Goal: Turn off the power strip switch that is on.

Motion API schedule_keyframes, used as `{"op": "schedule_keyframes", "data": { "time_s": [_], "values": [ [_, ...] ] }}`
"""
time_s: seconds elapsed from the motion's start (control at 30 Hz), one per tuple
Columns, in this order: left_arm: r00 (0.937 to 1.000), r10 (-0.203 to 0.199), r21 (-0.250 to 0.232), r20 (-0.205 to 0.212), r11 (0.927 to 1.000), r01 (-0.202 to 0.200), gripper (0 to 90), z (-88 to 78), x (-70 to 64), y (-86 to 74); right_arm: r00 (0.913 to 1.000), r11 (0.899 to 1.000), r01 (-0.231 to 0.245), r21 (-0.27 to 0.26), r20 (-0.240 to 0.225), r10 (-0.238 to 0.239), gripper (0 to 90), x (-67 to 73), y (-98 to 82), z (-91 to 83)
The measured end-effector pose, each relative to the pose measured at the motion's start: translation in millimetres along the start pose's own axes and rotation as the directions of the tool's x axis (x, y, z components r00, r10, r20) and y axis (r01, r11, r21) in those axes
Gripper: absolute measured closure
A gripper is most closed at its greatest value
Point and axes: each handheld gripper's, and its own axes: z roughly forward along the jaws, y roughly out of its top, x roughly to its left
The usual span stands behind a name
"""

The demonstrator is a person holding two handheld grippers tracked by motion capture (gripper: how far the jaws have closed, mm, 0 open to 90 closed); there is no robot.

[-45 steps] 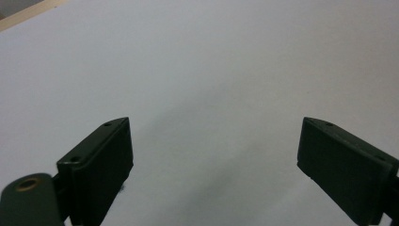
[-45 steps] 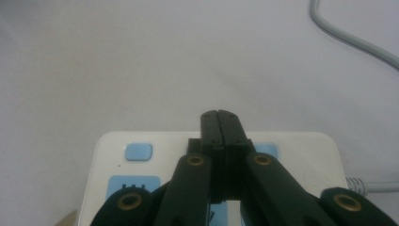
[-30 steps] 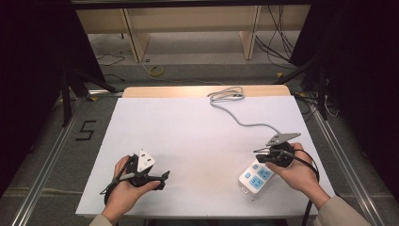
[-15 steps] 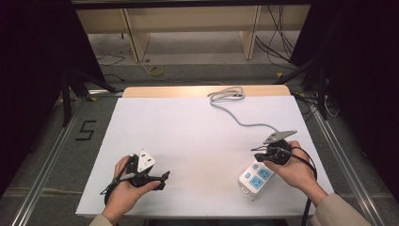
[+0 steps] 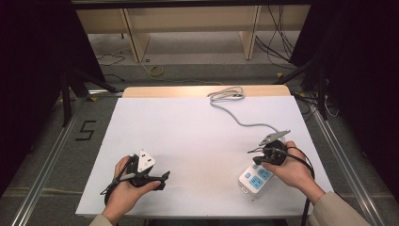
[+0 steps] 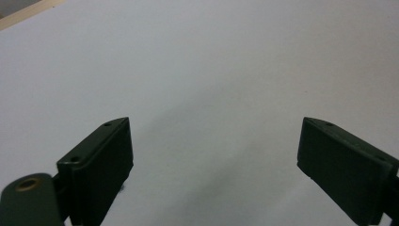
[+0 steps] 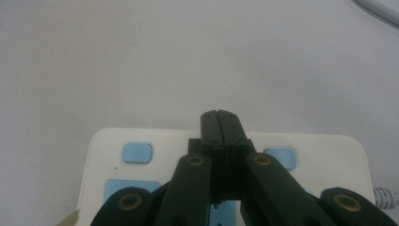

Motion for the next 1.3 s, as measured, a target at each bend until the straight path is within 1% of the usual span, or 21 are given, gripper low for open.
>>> {"op": "schedule_keyframes", "data": {
  "time_s": [0.2,0.3,0.33,0.4,0.53,0.6,0.63,0.83,0.97,1.07,1.2,1.3],
  "values": [
    [1.0,0.003,0.0,0.001,1.0,-0.003,10.7,0.3,-0.3,0.1,1.0,0.999,0.002,0.036,-0.003,-0.002,90.0,2.0,0.7,3.4],
    [1.0,0.004,-0.001,0.0,1.0,-0.004,10.7,0.3,-0.4,0.1,0.9999,0.999,0.009,0.042,-0.004,-0.009,90.0,2.8,1.4,4.5],
    [1.0,0.002,0.0,0.0,1.0,-0.002,10.7,0.2,-0.5,0.0,0.9998,0.999,0.02,0.045,-0.002,-0.02,90.0,2.7,1.4,5.0],
    [1.0,0.003,0.0,0.0,1.0,-0.003,10.7,0.3,-0.3,0.0,0.9999,0.999,0.009,0.054,-0.007,-0.009,90.0,3.7,1.8,5.7],
    [1.0,0.004,-0.001,0.002,1.0,-0.004,10.7,0.5,-1.0,0.1,0.9999,0.998,0.012,0.06,-0.006,-0.012,90.0,3.1,1.8,6.8],
    [1.0,0.002,-0.001,0.002,1.0,-0.002,10.7,0.7,-1.2,0.1,0.9998,0.998,0.021,0.063,-0.004,-0.021,90.0,2.9,1.7,7.2],
    [1.0,0.004,0.0,0.002,1.0,-0.004,10.7,0.6,-1.1,0.2,0.9999,0.997,0.015,0.07,-0.006,-0.014,90.0,3.5,1.8,7.3],
    [1.0,0.005,0.0,0.002,1.0,-0.005,10.7,0.5,-1.1,0.1,0.9999,0.997,0.015,0.078,-0.005,-0.014,90.0,4.3,2.7,7.7],
    [1.0,0.006,0.001,0.002,1.0,-0.006,10.7,0.5,-1.1,0.1,0.9997,0.996,0.021,0.084,0.009,-0.022,90.0,6.1,3.7,8.2],
    [1.0,0.006,0.001,0.001,1.0,-0.006,10.7,0.4,-1.1,0.1,0.9992,0.995,0.034,0.093,0.019,-0.036,90.0,7.9,4.6,8.4],
    [1.0,0.007,0.0,0.0,1.0,-0.007,10.7,0.2,-1.3,0.1,0.9987,0.995,0.035,0.097,0.032,-0.038,90.0,9.5,4.9,8.9],
    [1.0,0.007,0.001,0.0,1.0,-0.007,10.7,0.2,-1.2,0.0,0.999,0.994,0.028,0.102,0.033,-0.031,90.0,10.0,5.2,8.7]
  ]
}}
